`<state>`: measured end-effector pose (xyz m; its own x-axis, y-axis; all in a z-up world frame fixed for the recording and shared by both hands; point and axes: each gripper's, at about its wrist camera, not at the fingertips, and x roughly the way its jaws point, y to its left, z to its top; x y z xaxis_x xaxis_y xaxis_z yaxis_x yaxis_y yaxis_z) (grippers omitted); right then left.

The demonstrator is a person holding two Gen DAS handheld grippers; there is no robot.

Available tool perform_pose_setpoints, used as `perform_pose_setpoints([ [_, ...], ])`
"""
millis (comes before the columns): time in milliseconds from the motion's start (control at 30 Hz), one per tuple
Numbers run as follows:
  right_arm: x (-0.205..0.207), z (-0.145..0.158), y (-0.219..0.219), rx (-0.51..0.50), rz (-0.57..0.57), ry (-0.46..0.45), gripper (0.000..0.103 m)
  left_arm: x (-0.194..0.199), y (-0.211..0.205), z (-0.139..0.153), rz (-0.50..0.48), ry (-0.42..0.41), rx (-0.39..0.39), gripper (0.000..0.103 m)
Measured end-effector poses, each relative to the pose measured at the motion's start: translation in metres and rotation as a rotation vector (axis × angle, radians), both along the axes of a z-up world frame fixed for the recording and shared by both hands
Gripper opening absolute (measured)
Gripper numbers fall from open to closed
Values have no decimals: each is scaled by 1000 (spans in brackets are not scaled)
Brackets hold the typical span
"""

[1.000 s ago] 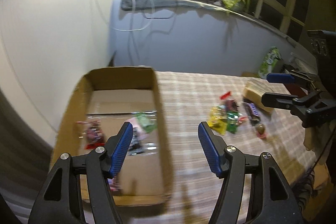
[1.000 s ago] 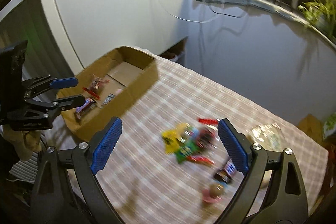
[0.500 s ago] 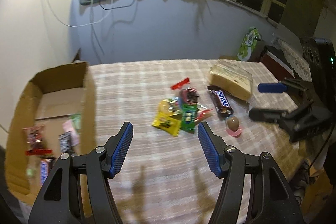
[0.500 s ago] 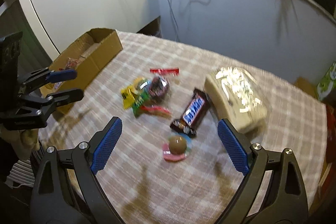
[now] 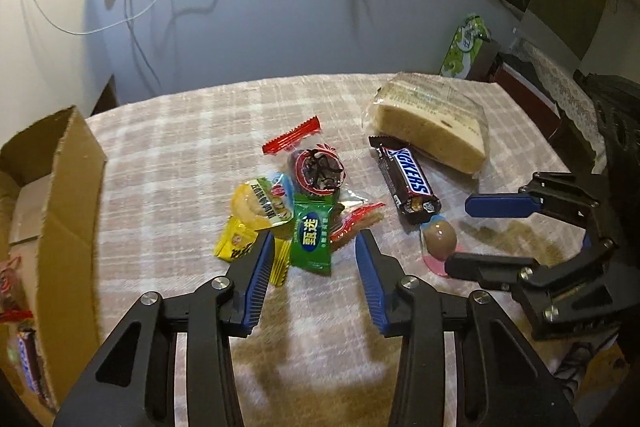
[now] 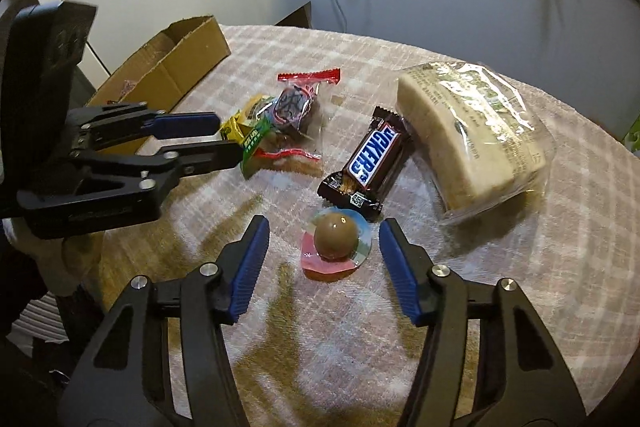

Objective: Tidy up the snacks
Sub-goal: 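Grasp the green candy packet with the left tool while the right tool grasps the chocolate ball on pink base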

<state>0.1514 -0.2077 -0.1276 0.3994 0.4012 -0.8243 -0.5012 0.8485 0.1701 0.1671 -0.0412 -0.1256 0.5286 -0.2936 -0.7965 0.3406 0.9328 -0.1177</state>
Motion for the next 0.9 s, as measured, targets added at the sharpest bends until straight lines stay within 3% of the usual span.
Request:
perform_pose_setpoints([
  [167,3,-4,0,3,8,8,58,9,-1,-8,3,22,-1,36],
  [300,8,-9,1,0,10,19,51,13,0,-12,4,33,-4,36],
  [467,11,-14,2,-5,17,26,47,16,-3,-17,-6,45,8,23],
  [800,11,-20,13,-51,45,17,26,15,-2,-18,14,33,6,19],
  [900,9,-20,12,-45,46,22,26,11,0,-14,16,23,4,19],
])
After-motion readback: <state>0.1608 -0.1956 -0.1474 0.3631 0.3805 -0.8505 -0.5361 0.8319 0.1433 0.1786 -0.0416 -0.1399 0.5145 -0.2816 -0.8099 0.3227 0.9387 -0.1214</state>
